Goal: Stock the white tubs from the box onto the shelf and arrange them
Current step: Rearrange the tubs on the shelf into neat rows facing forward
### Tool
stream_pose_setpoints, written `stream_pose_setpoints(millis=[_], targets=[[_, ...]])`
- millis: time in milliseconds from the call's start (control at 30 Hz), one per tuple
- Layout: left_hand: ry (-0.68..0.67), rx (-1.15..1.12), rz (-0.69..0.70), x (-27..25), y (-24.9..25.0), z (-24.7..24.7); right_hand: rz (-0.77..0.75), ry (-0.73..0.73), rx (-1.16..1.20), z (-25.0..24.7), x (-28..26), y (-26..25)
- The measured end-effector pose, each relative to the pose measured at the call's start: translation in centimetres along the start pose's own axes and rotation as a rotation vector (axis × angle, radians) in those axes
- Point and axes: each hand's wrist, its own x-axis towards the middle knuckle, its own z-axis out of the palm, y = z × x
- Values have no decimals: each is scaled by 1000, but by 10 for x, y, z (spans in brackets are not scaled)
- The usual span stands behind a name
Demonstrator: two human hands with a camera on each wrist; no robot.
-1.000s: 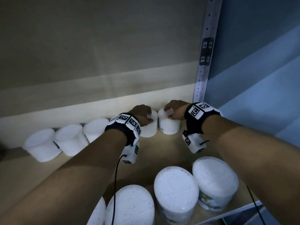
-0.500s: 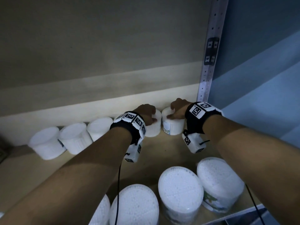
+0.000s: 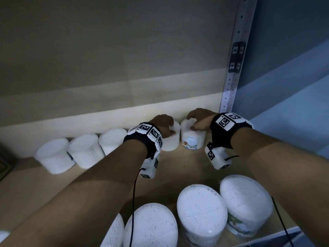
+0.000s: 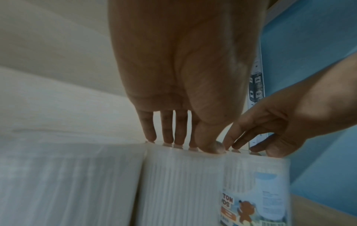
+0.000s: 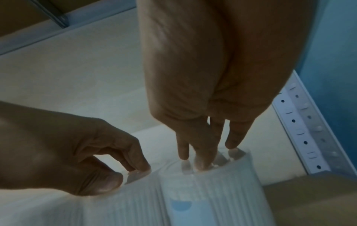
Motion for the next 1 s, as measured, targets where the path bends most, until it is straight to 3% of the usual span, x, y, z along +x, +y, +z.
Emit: stream_pose_setpoints(millis=[333,600,700,800,1000], targets=[[3,-28,-4,3,-4,3,106,57,-43,11,6,-2],[13,-30,3,3,-6,4,-4,-61,-44,4,4,0],[14,-28,1,3,-6,4,-42,28,-3,4,4,3],[20,-39,-4,3,-6,5,33,119,-34,4,1,-1],[13,-49,-10,4,-7,5,99,34,-48,10,3,0]])
